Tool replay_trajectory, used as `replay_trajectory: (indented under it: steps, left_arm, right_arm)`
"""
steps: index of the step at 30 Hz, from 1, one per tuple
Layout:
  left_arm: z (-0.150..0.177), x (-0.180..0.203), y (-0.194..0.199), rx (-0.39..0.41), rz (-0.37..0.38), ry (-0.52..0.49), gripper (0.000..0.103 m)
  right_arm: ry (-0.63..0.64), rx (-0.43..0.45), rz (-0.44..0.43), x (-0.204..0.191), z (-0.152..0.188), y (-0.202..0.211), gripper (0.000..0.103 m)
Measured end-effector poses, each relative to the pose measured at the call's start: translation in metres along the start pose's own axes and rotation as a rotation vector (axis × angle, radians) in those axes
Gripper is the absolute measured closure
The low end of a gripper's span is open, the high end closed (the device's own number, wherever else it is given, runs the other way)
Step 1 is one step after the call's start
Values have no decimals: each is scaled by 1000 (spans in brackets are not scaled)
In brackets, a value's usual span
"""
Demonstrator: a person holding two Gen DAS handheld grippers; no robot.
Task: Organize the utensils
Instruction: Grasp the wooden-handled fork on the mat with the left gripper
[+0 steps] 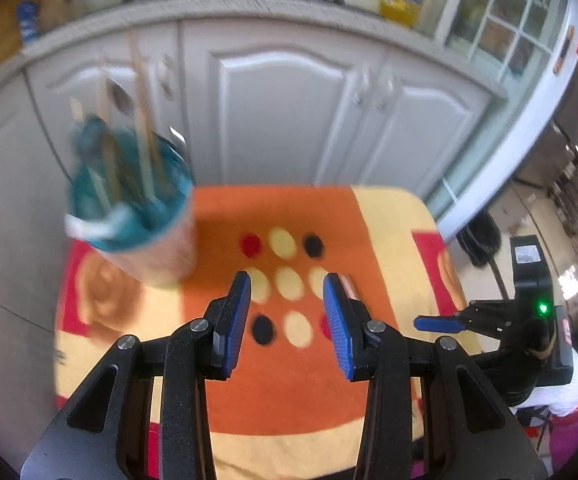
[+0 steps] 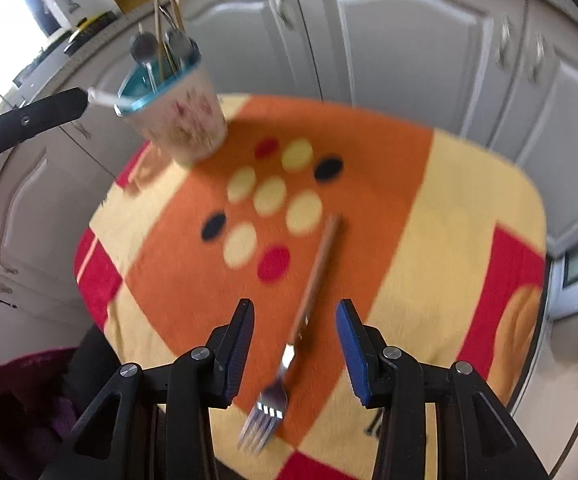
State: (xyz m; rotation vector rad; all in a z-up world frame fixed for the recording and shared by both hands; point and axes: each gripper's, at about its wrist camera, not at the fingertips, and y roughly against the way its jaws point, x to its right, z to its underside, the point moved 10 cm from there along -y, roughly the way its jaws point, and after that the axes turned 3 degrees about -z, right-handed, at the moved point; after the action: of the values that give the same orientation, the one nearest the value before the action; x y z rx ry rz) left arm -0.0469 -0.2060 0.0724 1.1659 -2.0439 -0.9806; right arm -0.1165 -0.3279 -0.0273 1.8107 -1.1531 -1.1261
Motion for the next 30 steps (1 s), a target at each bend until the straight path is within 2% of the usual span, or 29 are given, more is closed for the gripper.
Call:
replay_trajectory:
  steps: [7,15,20,23,24,25,30]
  left_arm:
    - [19,43,-70,-162,96,12,66]
    - [28,67,-128,-276,109,48,66]
    - [35,76,-151,-309,65,18,66]
    - [34,77,-159,-302,42,20,67]
    - [32,78,-159,-285,30,13,71]
    - [32,79,-161,-282,15,-1,88]
    - [32,77,-160,-255,36,-9,90]
  right_arm:
    - [-49,-19,-23,11,32,-4,62]
    - [-67,-2,-28,21,43,6,62]
    - [-80,20,-36,27,41,12,62]
    - [-89,28,-43,29,41,13,62]
    - [-89,28,-46,28,40,13,62]
    - [-85,26,-49,27,40,13,62]
    - [-60,16,-62,19,38,11,61]
